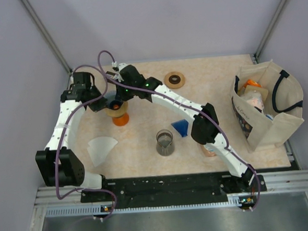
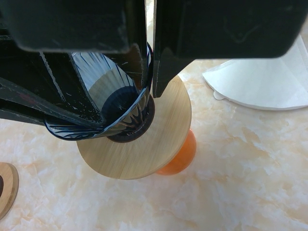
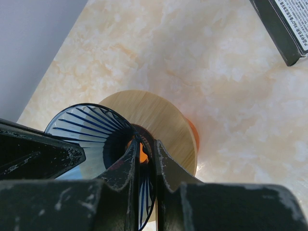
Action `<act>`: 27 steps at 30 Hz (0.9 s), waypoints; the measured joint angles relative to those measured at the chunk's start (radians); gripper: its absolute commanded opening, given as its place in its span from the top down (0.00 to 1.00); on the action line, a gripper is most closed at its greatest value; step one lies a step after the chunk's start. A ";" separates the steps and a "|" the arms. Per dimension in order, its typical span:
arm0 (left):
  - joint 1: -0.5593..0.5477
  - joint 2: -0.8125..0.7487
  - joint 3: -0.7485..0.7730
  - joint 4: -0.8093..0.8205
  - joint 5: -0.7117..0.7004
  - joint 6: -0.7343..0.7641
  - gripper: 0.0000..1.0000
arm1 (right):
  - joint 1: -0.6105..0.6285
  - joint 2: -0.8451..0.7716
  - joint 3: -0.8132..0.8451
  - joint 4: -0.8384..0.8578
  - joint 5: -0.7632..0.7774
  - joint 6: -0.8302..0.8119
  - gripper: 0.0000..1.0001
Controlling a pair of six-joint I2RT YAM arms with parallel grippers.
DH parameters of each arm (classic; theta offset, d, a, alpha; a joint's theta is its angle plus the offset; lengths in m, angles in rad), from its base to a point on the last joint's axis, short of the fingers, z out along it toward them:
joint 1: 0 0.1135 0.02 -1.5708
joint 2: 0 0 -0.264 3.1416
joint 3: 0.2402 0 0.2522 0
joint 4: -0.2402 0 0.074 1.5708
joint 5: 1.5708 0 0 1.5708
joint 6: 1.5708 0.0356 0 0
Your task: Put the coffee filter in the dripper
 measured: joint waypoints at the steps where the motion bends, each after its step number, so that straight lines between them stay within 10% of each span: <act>1: 0.000 -0.002 0.000 0.000 0.000 0.000 1.00 | 0.000 0.001 0.004 -0.004 0.000 -0.001 1.00; 27: -0.003 0.019 0.022 -0.068 0.012 0.046 0.68 | 0.014 0.005 0.043 -0.039 -0.003 -0.088 0.82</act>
